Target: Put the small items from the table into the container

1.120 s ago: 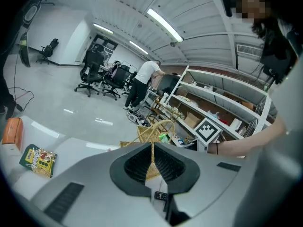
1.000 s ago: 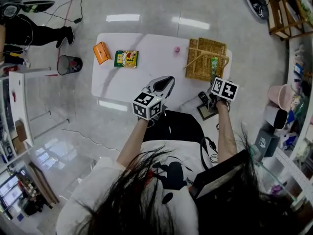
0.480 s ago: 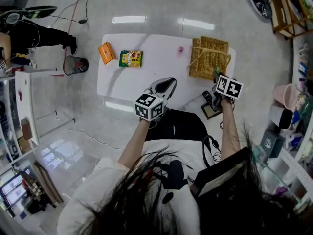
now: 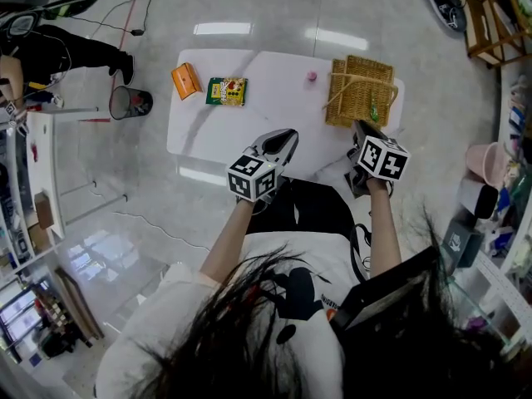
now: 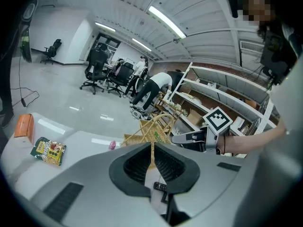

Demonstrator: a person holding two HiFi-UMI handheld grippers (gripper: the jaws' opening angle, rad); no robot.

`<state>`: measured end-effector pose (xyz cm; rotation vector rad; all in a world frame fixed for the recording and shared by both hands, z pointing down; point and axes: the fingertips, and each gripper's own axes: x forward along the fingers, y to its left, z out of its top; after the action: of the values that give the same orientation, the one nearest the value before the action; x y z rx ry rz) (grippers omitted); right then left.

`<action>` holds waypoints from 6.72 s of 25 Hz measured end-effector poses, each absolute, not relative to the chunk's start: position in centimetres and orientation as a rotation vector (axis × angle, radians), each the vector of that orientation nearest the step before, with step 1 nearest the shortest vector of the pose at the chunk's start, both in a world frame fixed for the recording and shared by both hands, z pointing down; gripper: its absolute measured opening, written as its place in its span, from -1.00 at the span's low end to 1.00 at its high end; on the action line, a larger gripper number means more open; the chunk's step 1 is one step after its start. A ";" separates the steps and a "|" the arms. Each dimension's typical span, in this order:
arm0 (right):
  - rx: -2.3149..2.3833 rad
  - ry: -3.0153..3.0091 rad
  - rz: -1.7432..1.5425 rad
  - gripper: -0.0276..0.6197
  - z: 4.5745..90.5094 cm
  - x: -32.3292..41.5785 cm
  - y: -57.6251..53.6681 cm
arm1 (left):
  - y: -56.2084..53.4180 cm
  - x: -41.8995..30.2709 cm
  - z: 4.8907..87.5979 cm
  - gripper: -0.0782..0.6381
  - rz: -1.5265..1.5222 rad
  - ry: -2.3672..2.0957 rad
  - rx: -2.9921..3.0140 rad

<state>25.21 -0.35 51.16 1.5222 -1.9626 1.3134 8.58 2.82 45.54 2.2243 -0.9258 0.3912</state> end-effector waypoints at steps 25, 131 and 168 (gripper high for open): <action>1.254 -2.171 1.236 -0.86 46.0 6.7 1.9 | 2.6 -2.9 41.0 -0.74 0.256 -1.009 2.215; 1.865 -1.653 1.331 -0.62 63.9 23.5 1.8 | 1.4 7.6 56.9 -0.74 0.571 -0.537 2.254; 1.708 -1.754 1.483 -0.76 65.0 19.0 2.3 | 1.2 5.2 57.1 -0.74 0.534 -0.656 2.210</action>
<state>18.98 2.30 64.95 1.7078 -1.7536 1.4831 5.23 1.17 57.06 2.2103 -0.6556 0.5345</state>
